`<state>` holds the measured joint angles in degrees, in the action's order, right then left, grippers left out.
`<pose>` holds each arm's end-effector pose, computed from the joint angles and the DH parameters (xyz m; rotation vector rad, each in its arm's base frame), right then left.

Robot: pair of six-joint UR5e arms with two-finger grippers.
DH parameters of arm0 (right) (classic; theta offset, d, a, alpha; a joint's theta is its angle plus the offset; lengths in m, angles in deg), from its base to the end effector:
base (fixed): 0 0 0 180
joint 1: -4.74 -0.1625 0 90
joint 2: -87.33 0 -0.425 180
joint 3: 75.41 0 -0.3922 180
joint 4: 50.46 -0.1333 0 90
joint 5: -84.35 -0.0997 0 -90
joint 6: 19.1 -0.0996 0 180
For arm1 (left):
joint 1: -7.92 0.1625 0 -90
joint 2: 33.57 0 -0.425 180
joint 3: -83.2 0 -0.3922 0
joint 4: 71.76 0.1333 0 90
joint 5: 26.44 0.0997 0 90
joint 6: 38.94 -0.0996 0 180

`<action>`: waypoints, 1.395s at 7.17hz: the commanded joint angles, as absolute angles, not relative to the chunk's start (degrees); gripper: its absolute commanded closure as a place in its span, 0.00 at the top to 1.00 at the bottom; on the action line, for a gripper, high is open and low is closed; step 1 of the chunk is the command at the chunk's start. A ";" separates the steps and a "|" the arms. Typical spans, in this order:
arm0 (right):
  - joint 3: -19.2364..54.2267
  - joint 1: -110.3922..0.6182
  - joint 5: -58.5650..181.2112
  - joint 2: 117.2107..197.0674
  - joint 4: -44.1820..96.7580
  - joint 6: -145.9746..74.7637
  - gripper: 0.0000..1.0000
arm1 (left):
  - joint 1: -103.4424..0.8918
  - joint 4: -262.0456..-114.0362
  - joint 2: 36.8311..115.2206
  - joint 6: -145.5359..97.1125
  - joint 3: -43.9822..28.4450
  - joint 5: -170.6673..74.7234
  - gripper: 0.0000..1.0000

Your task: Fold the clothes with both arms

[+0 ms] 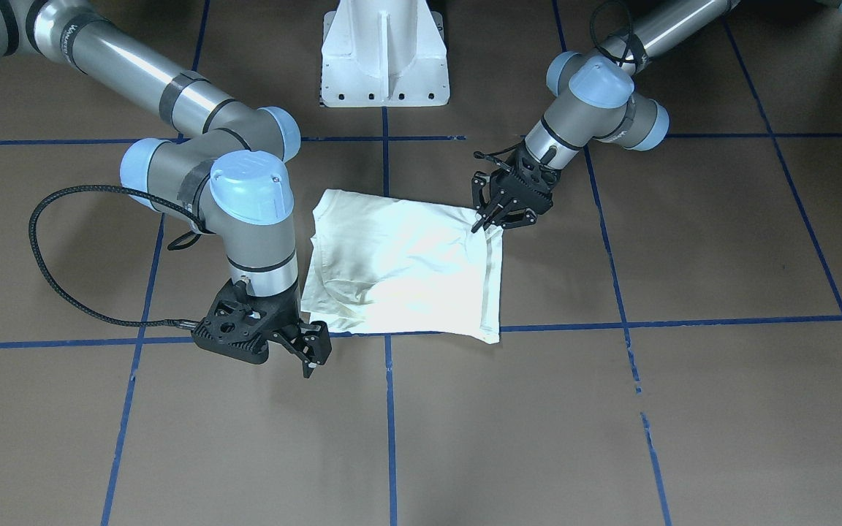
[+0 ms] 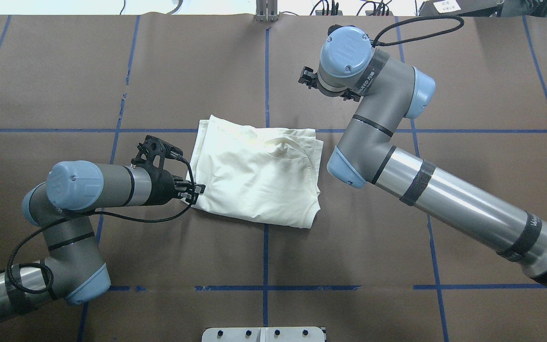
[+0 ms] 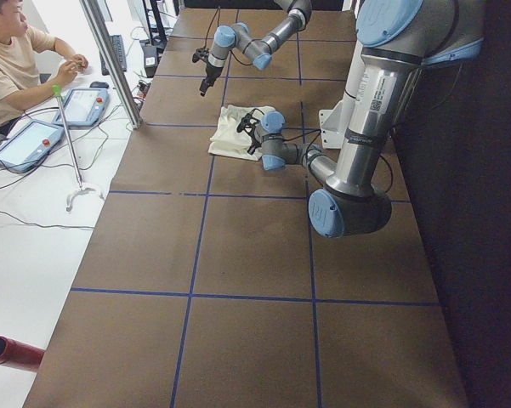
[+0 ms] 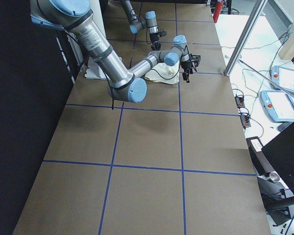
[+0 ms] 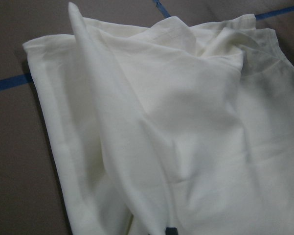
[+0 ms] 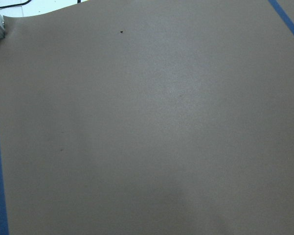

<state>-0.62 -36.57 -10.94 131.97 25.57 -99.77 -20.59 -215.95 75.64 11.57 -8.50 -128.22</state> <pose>-0.5056 -0.6096 0.2659 0.2525 -0.7410 0.4942 0.4962 -0.3981 0.3526 0.5870 1.1848 0.2977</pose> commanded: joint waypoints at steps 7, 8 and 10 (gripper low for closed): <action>-0.53 -36.56 -11.02 131.89 25.48 -99.79 1.00 | -22.76 -216.08 75.41 26.01 -13.21 -135.07 0.99; -0.53 -36.56 -11.02 131.89 25.48 -99.79 1.00 | -22.67 -216.08 76.11 29.32 -13.04 -134.81 1.00; -0.18 -36.56 -11.02 131.98 25.48 -99.79 1.00 | -22.58 -216.08 76.12 33.31 -12.69 -134.55 0.99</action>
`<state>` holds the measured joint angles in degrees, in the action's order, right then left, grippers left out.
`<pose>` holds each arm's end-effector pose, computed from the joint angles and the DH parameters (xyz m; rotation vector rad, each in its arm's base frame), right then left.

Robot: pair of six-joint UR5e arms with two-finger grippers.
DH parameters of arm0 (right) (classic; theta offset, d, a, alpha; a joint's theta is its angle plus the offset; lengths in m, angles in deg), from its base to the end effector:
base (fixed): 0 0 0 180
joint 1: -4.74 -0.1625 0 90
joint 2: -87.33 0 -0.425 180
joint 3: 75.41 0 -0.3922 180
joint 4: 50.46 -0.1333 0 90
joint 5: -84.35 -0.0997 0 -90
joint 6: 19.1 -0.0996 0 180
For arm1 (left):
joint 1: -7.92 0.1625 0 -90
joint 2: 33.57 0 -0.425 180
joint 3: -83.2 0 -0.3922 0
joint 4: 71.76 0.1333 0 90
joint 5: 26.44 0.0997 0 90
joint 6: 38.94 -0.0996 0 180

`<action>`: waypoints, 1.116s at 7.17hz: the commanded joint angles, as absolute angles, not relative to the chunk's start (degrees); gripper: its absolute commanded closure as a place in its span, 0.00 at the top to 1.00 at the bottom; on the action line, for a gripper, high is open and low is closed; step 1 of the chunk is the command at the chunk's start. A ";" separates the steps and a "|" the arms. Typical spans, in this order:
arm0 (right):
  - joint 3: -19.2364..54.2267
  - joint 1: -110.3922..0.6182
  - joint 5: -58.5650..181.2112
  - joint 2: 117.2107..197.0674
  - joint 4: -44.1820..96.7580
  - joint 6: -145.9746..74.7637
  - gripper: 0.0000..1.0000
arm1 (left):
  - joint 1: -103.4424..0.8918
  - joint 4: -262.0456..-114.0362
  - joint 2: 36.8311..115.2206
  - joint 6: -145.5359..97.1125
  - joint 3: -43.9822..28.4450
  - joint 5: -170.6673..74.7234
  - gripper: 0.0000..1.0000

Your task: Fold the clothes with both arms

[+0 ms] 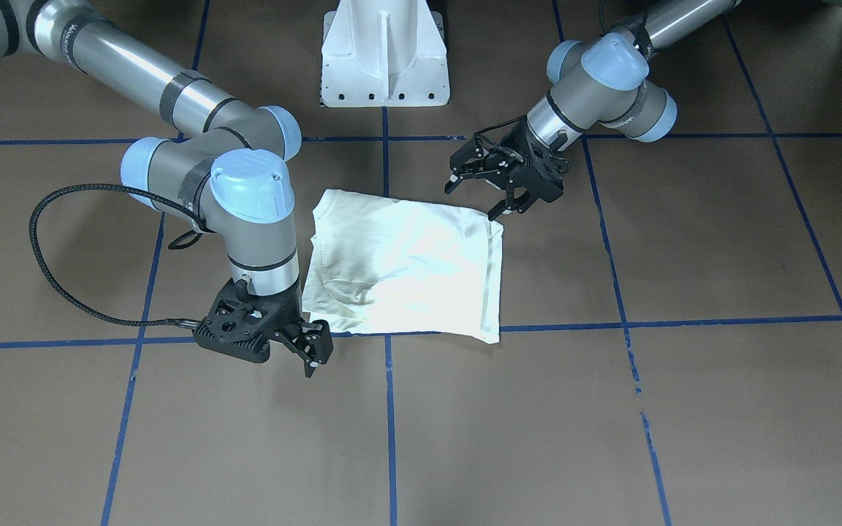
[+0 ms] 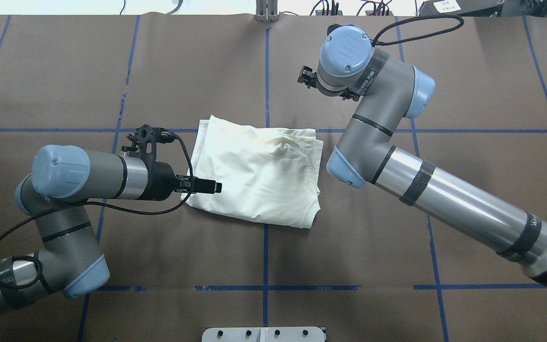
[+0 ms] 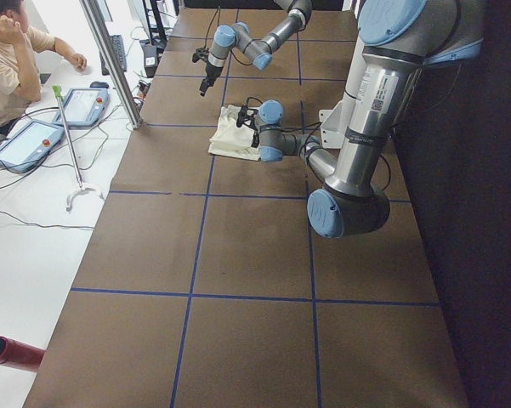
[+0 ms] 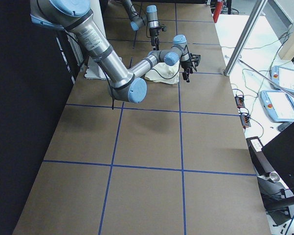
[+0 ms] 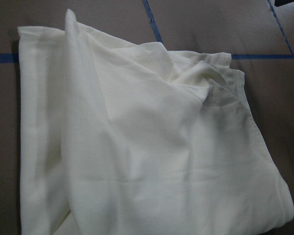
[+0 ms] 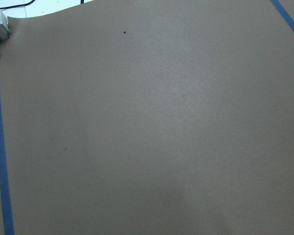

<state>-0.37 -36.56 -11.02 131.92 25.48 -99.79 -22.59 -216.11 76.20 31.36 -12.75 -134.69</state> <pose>-0.5052 -0.6089 0.2629 0.2541 -0.7478 0.4930 0.4715 -0.3964 0.3104 0.3470 1.3631 0.0660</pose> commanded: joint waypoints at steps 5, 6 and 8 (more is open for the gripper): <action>-0.09 -36.56 -10.93 132.07 25.48 -99.96 1.00 | -22.76 -219.83 74.97 4.96 -10.24 -132.08 0.99; -0.09 -36.56 -10.93 132.15 25.48 -99.96 1.00 | -22.75 -223.69 74.89 0.65 -7.96 -132.08 0.99; -0.09 -36.56 -10.93 132.16 25.48 -99.88 1.00 | -23.02 -229.06 74.45 -6.75 -3.57 -132.08 0.91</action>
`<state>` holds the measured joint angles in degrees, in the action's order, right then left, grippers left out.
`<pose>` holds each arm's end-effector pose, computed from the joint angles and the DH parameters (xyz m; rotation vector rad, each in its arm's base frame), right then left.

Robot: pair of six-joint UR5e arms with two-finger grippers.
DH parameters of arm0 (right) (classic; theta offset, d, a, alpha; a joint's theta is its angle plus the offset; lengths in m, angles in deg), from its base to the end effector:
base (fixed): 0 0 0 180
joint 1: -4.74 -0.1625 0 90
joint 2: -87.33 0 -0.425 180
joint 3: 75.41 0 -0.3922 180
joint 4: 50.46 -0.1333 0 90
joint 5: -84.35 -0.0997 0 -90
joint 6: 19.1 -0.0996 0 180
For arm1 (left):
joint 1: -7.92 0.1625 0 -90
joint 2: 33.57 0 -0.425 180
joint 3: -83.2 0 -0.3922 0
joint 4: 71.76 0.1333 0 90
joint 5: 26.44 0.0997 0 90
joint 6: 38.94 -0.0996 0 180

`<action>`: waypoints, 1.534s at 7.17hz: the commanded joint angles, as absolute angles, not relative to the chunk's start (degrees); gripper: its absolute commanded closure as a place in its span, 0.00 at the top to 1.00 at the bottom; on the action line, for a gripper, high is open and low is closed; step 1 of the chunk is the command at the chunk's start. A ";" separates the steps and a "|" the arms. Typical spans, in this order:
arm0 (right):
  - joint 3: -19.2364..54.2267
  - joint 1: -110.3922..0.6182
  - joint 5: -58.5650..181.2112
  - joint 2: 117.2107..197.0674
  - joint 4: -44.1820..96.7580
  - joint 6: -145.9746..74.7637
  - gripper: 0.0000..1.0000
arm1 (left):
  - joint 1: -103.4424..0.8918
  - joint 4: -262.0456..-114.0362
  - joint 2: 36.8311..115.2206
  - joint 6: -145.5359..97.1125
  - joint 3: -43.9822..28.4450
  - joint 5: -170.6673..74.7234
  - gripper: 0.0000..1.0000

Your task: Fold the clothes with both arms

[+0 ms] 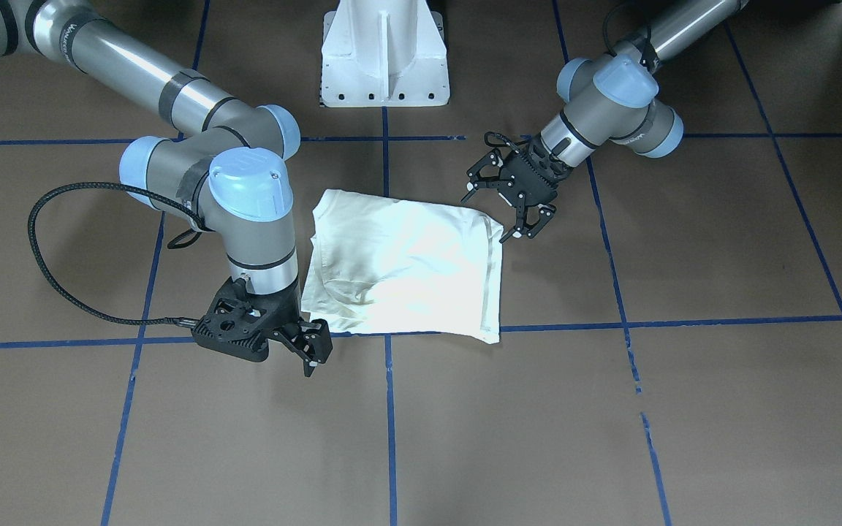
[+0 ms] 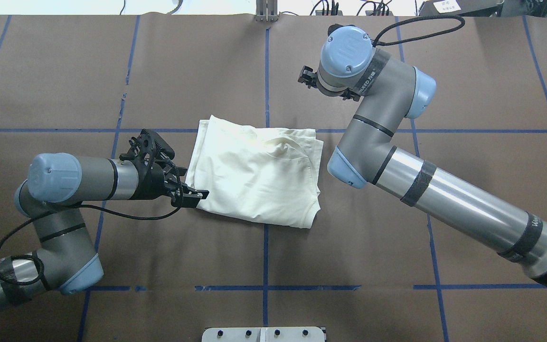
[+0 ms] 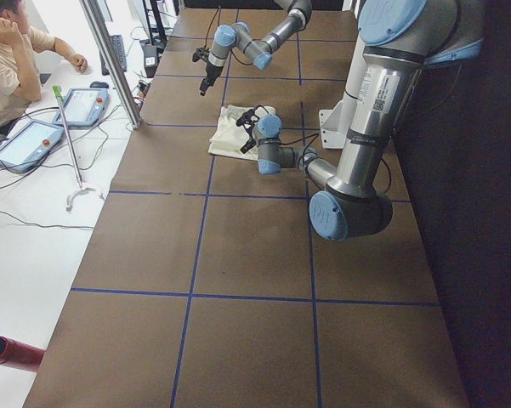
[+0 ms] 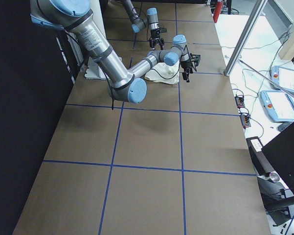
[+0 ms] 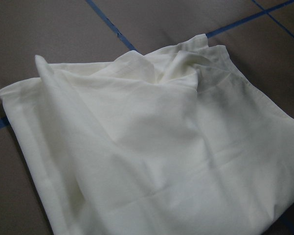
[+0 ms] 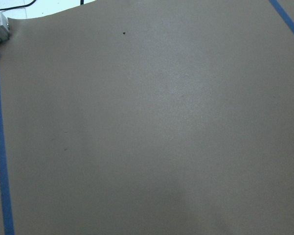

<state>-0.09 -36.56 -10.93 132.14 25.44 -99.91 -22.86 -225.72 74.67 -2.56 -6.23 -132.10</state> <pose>-0.5041 -0.6081 0.2635 0.2555 -0.7491 0.4954 0.4749 -0.4067 0.3624 0.7934 1.2147 0.5216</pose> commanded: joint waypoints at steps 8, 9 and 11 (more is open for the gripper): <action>-0.18 -36.56 -10.93 132.51 25.39 -99.88 1.00 | -22.67 -234.18 71.90 -6.69 -1.88 -132.26 0.03; -0.18 -36.48 -10.93 132.59 25.39 -99.88 1.00 | -22.67 -234.18 71.90 -6.08 -1.88 -132.26 0.00; -0.18 -36.39 -10.93 132.60 25.39 -99.88 1.00 | -22.58 -234.18 71.99 -3.27 -2.05 -132.17 0.00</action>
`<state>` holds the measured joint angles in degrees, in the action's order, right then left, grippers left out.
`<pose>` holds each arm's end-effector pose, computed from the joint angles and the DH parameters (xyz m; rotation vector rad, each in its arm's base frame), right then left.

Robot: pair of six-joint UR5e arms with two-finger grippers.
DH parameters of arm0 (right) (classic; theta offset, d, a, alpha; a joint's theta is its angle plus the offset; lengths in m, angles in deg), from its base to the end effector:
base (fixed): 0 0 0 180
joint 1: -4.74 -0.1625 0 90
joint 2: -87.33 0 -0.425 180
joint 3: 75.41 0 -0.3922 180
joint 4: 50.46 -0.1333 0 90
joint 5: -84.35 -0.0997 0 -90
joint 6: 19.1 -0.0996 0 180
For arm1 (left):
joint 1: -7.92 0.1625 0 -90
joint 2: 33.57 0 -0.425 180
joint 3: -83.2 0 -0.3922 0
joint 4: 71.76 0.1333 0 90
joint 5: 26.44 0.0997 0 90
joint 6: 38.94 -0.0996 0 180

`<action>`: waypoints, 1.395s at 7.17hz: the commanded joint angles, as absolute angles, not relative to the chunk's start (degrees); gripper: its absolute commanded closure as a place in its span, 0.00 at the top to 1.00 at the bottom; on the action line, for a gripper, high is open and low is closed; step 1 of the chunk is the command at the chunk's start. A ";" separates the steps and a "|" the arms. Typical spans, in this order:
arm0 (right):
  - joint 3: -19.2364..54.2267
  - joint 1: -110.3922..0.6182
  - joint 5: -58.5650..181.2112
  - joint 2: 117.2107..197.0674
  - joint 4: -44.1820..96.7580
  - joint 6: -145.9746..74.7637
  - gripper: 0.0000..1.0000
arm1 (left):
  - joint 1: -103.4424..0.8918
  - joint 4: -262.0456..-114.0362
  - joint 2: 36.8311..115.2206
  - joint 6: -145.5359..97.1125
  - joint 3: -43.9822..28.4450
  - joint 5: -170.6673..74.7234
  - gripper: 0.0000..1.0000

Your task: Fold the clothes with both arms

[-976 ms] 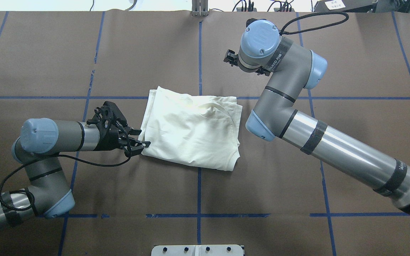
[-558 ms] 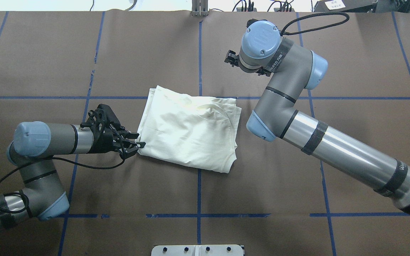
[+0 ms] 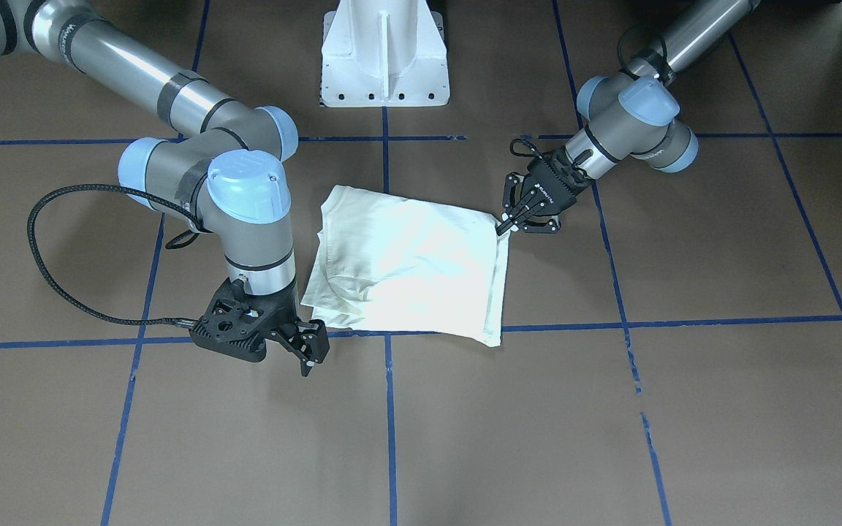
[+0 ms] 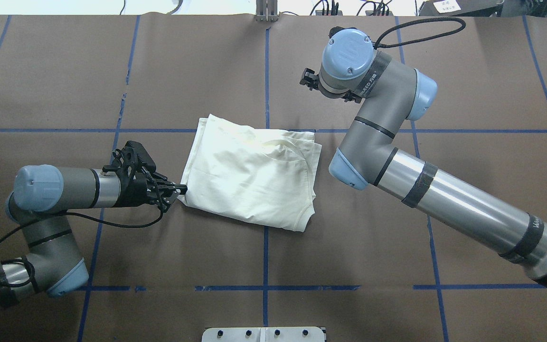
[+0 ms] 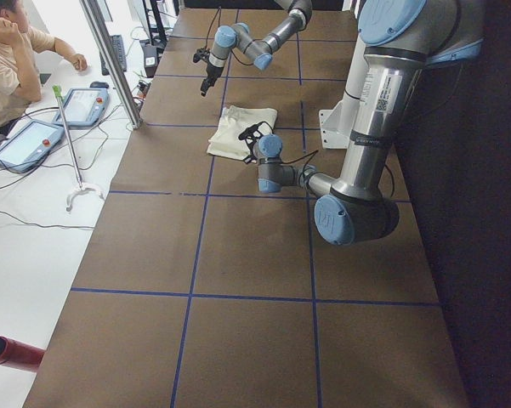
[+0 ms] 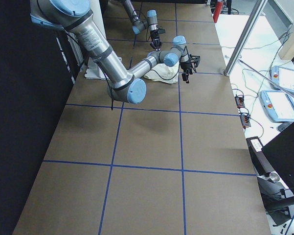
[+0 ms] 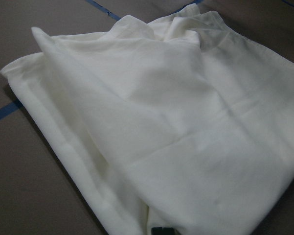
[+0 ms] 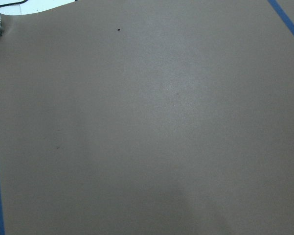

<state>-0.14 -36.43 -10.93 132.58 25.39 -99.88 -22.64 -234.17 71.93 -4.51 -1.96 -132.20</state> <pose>-0.5050 -0.6065 0.2698 0.2514 -0.7423 0.4937 0.4680 -0.3997 0.4121 0.8307 1.2230 0.5544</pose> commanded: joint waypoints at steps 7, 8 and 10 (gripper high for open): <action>-0.27 -36.48 -11.02 132.51 25.39 -99.79 1.00 | -18.01 -234.27 72.16 5.70 -3.72 -129.10 0.00; -0.18 -36.48 -11.02 132.51 25.39 -99.79 1.00 | -18.01 -234.27 72.08 6.23 -4.07 -129.36 0.00; -0.18 -36.48 -11.02 132.51 25.39 -99.70 1.00 | -21.58 -233.40 72.07 5.88 -6.18 -134.07 0.80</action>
<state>-0.19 -36.48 -11.01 132.51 25.39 -99.73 -19.06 -233.84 72.02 5.90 -5.25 -131.10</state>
